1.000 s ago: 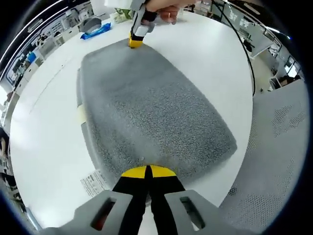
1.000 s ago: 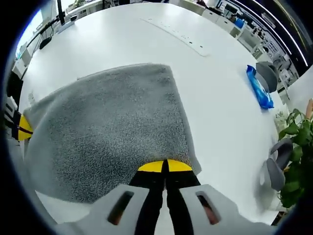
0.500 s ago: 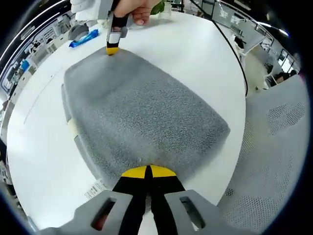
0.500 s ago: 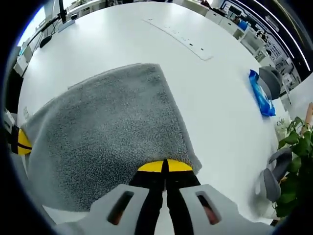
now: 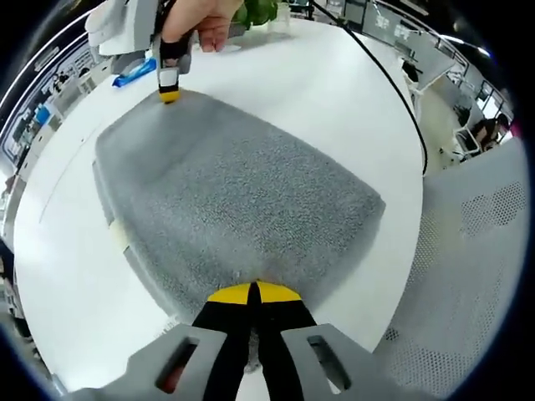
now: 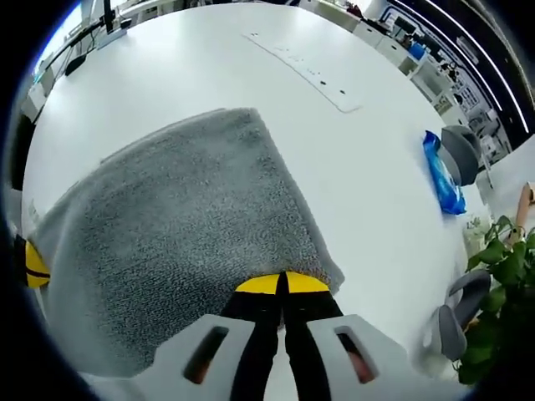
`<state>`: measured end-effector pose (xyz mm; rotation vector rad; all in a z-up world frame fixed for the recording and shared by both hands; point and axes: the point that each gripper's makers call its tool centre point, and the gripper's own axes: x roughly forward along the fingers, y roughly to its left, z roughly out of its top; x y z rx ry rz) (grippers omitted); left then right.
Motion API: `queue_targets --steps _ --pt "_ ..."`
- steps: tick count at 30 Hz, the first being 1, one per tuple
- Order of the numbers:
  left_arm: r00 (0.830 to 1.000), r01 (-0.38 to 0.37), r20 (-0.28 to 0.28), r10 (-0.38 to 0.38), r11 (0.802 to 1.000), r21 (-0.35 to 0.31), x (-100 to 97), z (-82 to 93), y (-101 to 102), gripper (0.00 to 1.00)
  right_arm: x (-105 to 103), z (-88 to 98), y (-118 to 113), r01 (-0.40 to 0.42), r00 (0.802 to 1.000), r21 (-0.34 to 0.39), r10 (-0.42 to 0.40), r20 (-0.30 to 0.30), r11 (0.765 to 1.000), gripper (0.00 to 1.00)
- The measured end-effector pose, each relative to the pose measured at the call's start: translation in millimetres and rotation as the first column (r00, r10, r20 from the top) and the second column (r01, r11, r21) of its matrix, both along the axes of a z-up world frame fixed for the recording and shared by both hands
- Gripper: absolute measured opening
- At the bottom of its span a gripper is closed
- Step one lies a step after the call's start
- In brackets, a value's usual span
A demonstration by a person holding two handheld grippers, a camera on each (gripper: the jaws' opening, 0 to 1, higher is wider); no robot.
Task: Fold the towel on the table until its edges align and the towel forms a compact rectangular stack.
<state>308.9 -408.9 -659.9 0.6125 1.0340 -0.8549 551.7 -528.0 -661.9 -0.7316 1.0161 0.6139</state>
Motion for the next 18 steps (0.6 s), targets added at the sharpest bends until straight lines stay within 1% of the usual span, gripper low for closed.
queue_targets --steps 1,3,4,5,7,9,10,11,12,13,14,15,16,18 --pt "1.0 -0.01 -0.011 0.01 1.0 -0.002 0.5 -0.1 0 0.01 0 -0.2 0 -0.001 1.0 -0.001 0.002 0.003 1.0 0.0" --pt "1.0 -0.004 -0.025 0.004 1.0 -0.002 0.8 -0.5 1 0.01 -1 0.3 -1 0.001 1.0 0.001 -0.001 0.015 1.0 0.0" --pt "0.999 -0.021 -0.039 0.021 1.0 -0.01 0.9 -0.8 2 0.01 -1 1.2 -1 0.01 1.0 0.011 -0.011 0.024 1.0 0.0" --pt "0.999 -0.014 -0.04 0.013 1.0 -0.012 1.0 -0.7 2 0.01 -1 2.0 -1 0.027 0.999 0.023 -0.028 0.028 0.999 0.0" --pt "0.998 -0.026 -0.051 0.025 0.999 -0.024 1.0 -0.6 2 0.01 -1 6.8 -2 0.039 0.999 0.032 -0.04 0.035 0.999 0.0" --pt "0.998 -0.029 -0.058 0.027 0.999 -0.032 0.8 -0.8 2 0.01 -1 14.7 4 0.028 0.998 0.076 -0.032 0.059 0.997 0.0" --pt "0.997 -0.05 -0.068 0.047 0.998 -0.035 1.3 -0.7 2 0.01 1 20.4 6 0.031 0.996 0.101 -0.039 0.086 0.994 0.0" --pt "0.995 -0.064 -0.075 0.062 0.997 -0.034 1.3 -0.8 2 0.01 1 29.3 8 0.03 0.992 0.137 -0.046 0.114 0.99 0.0" --pt "0.994 -0.079 -0.08 0.076 0.996 -0.031 1.4 -0.8 2 0.01 0 34.3 12 0.029 0.992 0.177 -0.05 0.117 0.984 0.0" --pt "0.994 -0.083 -0.08 0.08 0.996 -0.032 1.5 -0.9 2 0.01 -6 41.6 17 0.047 0.993 0.234 -0.072 0.098 0.971 0.0" --pt "0.992 -0.095 -0.085 0.092 0.995 -0.032 1.4 -0.9 2 0.01 -9 47.0 16 0.051 0.992 0.247 -0.079 0.103 0.968 0.0" --pt "0.992 -0.1 -0.084 0.097 0.994 -0.032 1.5 -0.8 2 0.01 -12 57.0 15 0.04 0.987 0.264 -0.079 0.137 0.964 0.0" --pt "0.992 -0.104 -0.082 0.101 0.994 -0.033 1.8 -0.8 1 0.01 -17 63.4 16 0.033 0.985 0.279 -0.078 0.153 0.96 0.0" --pt "0.992 -0.1 -0.074 0.097 0.994 -0.033 2.6 -0.7 -1 0.01 -40 76.7 20 0.019 0.984 0.338 -0.077 0.161 0.941 0.0"
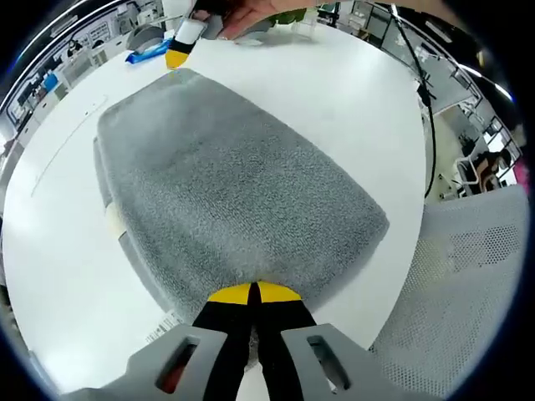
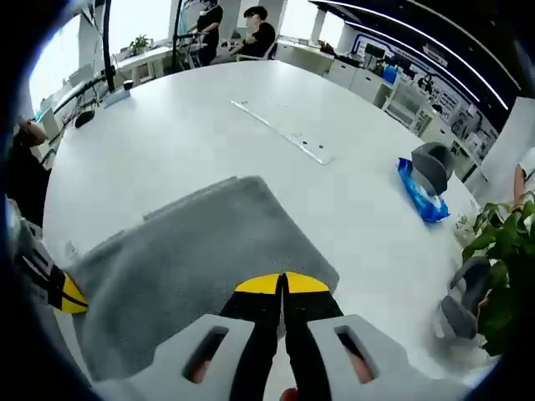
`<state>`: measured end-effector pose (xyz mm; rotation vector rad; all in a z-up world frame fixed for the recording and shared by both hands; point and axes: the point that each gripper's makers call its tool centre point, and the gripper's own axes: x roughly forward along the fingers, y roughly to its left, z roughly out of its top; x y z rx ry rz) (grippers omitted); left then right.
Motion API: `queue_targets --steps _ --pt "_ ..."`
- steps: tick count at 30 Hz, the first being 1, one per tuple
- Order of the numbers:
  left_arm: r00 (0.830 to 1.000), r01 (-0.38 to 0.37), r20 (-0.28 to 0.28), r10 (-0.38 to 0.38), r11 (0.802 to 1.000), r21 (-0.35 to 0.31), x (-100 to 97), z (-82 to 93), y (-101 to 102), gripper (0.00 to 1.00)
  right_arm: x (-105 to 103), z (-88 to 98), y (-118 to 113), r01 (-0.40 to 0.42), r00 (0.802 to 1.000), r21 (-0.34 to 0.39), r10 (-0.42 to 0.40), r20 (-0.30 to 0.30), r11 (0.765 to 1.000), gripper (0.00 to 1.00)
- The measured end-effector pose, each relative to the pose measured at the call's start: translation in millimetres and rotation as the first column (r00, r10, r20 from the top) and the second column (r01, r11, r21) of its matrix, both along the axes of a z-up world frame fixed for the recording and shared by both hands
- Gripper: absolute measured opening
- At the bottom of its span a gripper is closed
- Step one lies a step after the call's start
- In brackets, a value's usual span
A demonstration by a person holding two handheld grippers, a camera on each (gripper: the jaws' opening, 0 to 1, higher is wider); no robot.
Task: Fold the towel on the table until its edges align and the towel forms a compact rectangular stack.
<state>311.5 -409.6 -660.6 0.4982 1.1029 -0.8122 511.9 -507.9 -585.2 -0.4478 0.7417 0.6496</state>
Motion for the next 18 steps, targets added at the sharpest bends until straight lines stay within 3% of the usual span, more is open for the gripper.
queue_targets --steps 3,4,8,10,13,15,18 --pt "1.0 -0.007 0.007 0.007 1.0 -0.01 3.4 0.3 -3 0.01 -37 13.3 5 0.021 1.0 0.124 -0.019 -0.02 0.992 0.0" --pt "1.0 -0.009 0.009 0.009 1.0 -0.013 4.2 0.3 -4 0.01 -57 16.4 8 0.029 0.998 0.18 -0.019 -0.058 0.983 0.0" --pt "0.999 0.009 0.035 -0.007 0.999 -0.042 7.8 0.9 -8 0.01 -100 30.3 11 0.071 0.996 0.318 -0.049 -0.077 0.945 0.05" --pt "0.999 0.017 0.049 -0.014 0.997 -0.075 9.7 1.4 -9 0.01 -116 30.3 7 0.073 0.995 0.307 -0.051 -0.08 0.949 0.03" --pt "0.999 0.015 0.036 -0.01 0.99 -0.138 10.2 2.1 -9 0.01 -146 24.9 3 0.007 0.999 0.216 0.004 -0.05 0.976 0.05" --pt "0.999 -0.017 0.036 0.026 0.977 -0.213 12.2 3.3 -10 0.01 -160 25.8 6 -0.006 0.999 0.219 0.017 -0.045 0.976 0.07" --pt "0.999 -0.009 0.035 0.019 0.968 -0.251 10.8 4.7 -7 0.01 -187 21.0 10 -0.026 0.997 0.215 0.043 -0.071 0.976 0.07"
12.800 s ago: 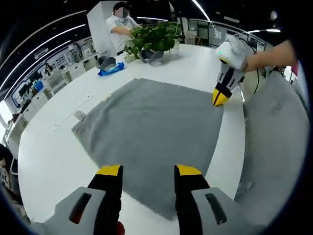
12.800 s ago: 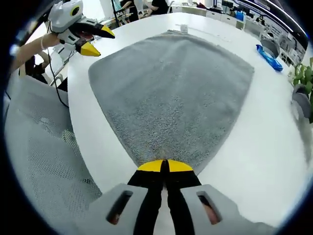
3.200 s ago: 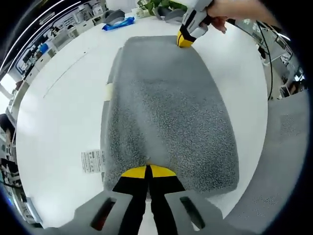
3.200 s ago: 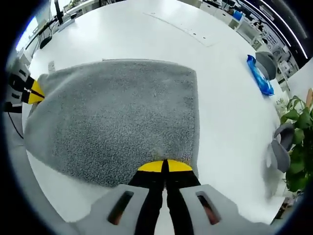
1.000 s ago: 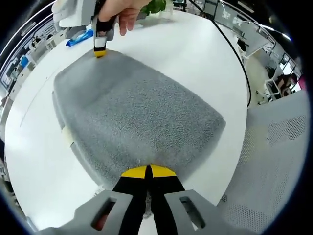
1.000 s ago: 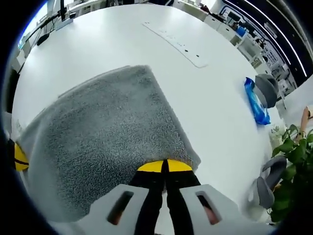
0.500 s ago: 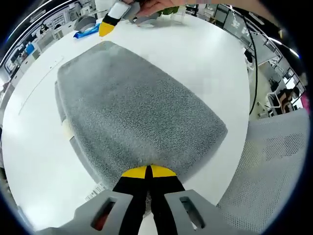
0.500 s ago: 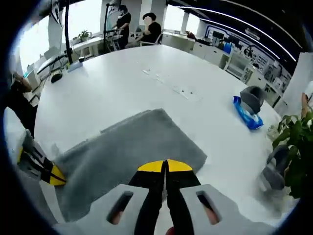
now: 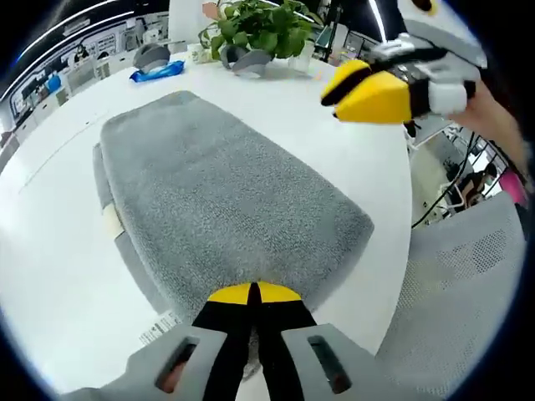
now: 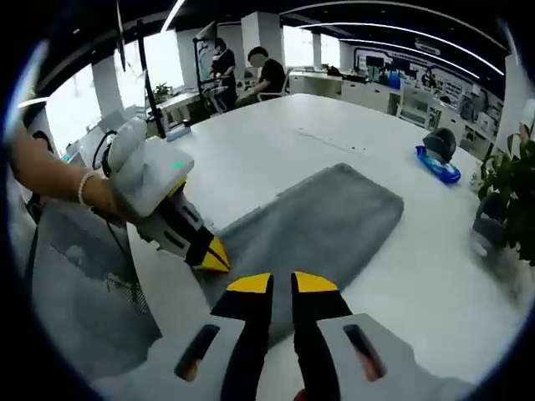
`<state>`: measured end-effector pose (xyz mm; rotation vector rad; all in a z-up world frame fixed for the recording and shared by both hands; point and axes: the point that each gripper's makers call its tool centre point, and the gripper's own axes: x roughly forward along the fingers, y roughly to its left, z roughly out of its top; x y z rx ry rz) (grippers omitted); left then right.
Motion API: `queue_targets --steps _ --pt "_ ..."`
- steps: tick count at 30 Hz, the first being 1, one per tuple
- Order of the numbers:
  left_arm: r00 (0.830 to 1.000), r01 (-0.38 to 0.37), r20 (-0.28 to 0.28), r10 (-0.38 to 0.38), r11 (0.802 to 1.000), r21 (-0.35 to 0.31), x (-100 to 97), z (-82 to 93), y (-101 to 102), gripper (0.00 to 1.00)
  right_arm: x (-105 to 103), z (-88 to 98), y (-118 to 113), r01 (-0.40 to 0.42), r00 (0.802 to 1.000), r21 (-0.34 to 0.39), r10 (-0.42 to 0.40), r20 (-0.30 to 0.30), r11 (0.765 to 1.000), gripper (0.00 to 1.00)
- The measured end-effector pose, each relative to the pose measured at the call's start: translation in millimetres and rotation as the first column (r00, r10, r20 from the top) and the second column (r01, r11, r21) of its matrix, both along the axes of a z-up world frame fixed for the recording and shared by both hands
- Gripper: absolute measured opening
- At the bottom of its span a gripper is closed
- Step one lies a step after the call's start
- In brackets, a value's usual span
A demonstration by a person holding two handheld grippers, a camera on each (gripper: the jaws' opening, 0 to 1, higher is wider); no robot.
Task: Fold the towel on the table until its edges align and the towel forms a compact rectangular stack.
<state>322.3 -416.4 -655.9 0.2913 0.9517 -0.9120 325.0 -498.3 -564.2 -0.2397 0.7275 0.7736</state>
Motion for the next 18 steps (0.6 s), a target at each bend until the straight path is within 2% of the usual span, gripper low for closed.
queue_targets --steps 3,4,6,8,10,12,15,18 --pt "0.999 0.024 -0.029 -0.025 1.0 -0.017 -4.5 3.3 -1 0.05 -18 -3.8 5 -0.024 1.0 0.005 0.024 -0.006 1.0 0.07" --pt "0.997 0.067 -0.045 -0.069 0.997 -0.042 -10.9 8.0 -4 0.08 -25 -6.7 8 -0.043 0.999 0.005 0.043 -0.017 0.999 0.08" --pt "0.994 0.11 -0.015 -0.112 0.992 -0.065 -15.6 15.3 -5 0.18 -35 -10.9 13 -0.078 0.996 0.006 0.078 -0.035 0.997 0.11" --pt "0.984 0.179 0.023 -0.178 0.982 -0.057 -22.9 19.6 1 0.21 -43 -16.9 17 -0.098 0.994 0.004 0.098 -0.051 0.995 0.12" --pt "0.966 0.246 0.096 -0.238 0.967 -0.071 -27.0 25.5 3 0.22 -49 -25.8 19 -0.129 0.99 -0.019 0.127 -0.062 0.991 0.13" --pt "0.953 0.286 0.129 -0.275 0.955 -0.075 -31.7 28.2 6 0.24 -52 -34.9 18 -0.155 0.986 -0.048 0.151 -0.075 0.987 0.15" --pt "0.946 0.304 0.135 -0.295 0.952 -0.046 -36.2 22.7 14 0.29 -58 -50.9 18 -0.193 0.978 -0.089 0.184 -0.101 0.977 0.17" --pt "0.942 0.311 0.144 -0.304 0.95 -0.026 -38.1 17.1 18 0.29 -64 -63.6 18 -0.227 0.969 -0.115 0.214 -0.121 0.967 0.19"
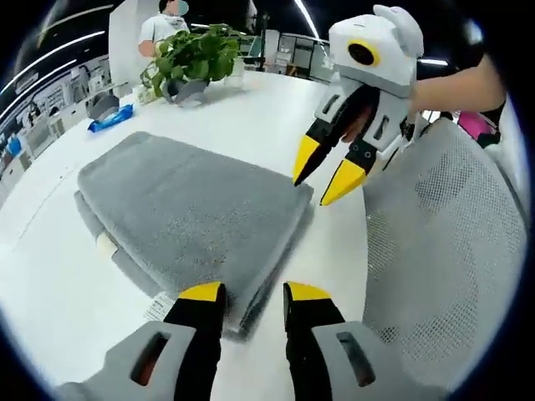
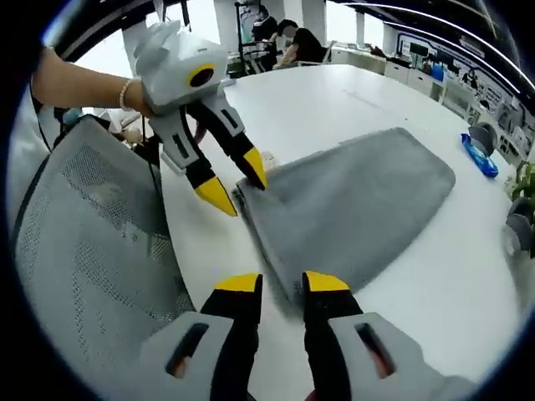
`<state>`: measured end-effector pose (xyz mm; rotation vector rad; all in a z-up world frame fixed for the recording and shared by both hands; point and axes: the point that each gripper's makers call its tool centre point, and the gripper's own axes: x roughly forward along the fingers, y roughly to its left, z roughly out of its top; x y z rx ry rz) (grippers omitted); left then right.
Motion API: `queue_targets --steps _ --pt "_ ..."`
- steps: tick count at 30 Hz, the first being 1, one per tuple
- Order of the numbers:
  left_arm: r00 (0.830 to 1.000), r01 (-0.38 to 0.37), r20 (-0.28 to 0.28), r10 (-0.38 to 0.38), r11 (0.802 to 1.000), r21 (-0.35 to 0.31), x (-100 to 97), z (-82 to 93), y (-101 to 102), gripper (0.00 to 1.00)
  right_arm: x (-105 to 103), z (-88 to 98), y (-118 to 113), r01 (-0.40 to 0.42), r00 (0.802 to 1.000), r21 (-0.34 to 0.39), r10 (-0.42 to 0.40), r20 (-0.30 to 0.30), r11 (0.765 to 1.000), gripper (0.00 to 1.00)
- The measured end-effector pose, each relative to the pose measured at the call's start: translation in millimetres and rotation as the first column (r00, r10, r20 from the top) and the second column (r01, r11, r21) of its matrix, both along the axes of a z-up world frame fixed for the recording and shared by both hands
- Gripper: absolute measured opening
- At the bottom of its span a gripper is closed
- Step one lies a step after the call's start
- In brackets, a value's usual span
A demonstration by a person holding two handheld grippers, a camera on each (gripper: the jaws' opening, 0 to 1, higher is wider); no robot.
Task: Fold the towel on the table until its edges align and the towel forms a compact rectangular stack.
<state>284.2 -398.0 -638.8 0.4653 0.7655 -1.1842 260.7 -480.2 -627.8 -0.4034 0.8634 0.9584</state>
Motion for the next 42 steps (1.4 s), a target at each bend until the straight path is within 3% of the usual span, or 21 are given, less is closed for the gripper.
queue_targets --steps 4,9,12,14,16,19,21,22,25,28,31,36,39,42 --pt "0.999 0.033 0.028 -0.035 0.996 0.077 -4.4 -15.0 10 0.29 -3 -12.1 -5 -0.038 0.999 -0.067 0.04 0.018 0.997 0.2" --pt "0.993 0.057 0.096 -0.066 0.994 0.091 -4.7 -17.5 11 0.27 2 -20.3 -11 -0.064 0.996 -0.12 0.07 0.05 0.991 0.2" --pt "0.979 0.088 0.17 -0.11 0.988 0.128 0.0 -18.0 12 0.23 -2 -30.9 -15 -0.164 0.979 -0.211 0.185 0.082 0.963 0.21" --pt "0.984 0.074 0.15 -0.091 0.99 0.117 -1.7 -17.6 11 0.22 -3 -32.7 -14 -0.202 0.964 -0.254 0.238 0.117 0.946 0.22" --pt "0.982 0.074 0.167 -0.093 0.99 0.121 0.5 -16.9 12 0.19 -2 -30.3 -9 -0.227 0.947 -0.27 0.276 0.162 0.936 0.2" --pt "0.981 0.064 0.172 -0.084 0.991 0.122 1.6 -17.9 13 0.17 -2 -31.5 -13 -0.198 0.957 -0.273 0.245 0.153 0.941 0.16" --pt "0.978 0.07 0.188 -0.092 0.99 0.118 2.0 -18.0 11 0.15 6 -34.3 -21 -0.186 0.943 -0.328 0.262 0.206 0.926 0.08" --pt "0.977 0.061 0.196 -0.085 0.99 0.126 3.5 -18.2 12 0.14 1 -35.8 -17 -0.236 0.93 -0.322 0.309 0.198 0.917 0.08" --pt "0.968 0.066 0.232 -0.101 0.986 0.154 6.5 -17.0 11 0.08 5 -35.5 -18 -0.2 0.944 -0.309 0.268 0.194 0.93 0.06" --pt "0.984 -0.004 0.176 -0.024 0.987 0.159 7.7 -16.9 12 0.07 8 -35.2 -18 -0.165 0.953 -0.299 0.23 0.195 0.94 0.04" --pt "0.992 -0.051 0.119 0.035 0.989 0.137 8.0 -14.2 14 0.06 9 -31.7 -18 -0.091 0.98 -0.257 0.133 0.15 0.962 0.03" --pt "0.991 -0.099 0.102 0.085 0.985 0.144 8.5 -0.9 18 0.05 9 -10.6 -14 -0.073 0.984 -0.221 0.107 0.143 0.973 0.02" --pt "0.989 -0.141 0.065 0.134 0.983 0.117 7.6 12.4 20 0.05 10 4.3 -14 -0.047 0.987 -0.18 0.074 0.146 0.983 0.02" --pt "0.987 -0.149 0.069 0.143 0.985 0.093 5.2 26.2 22 0.05 7 17.5 -13 -0.023 0.987 -0.141 0.045 0.152 0.99 0.02"
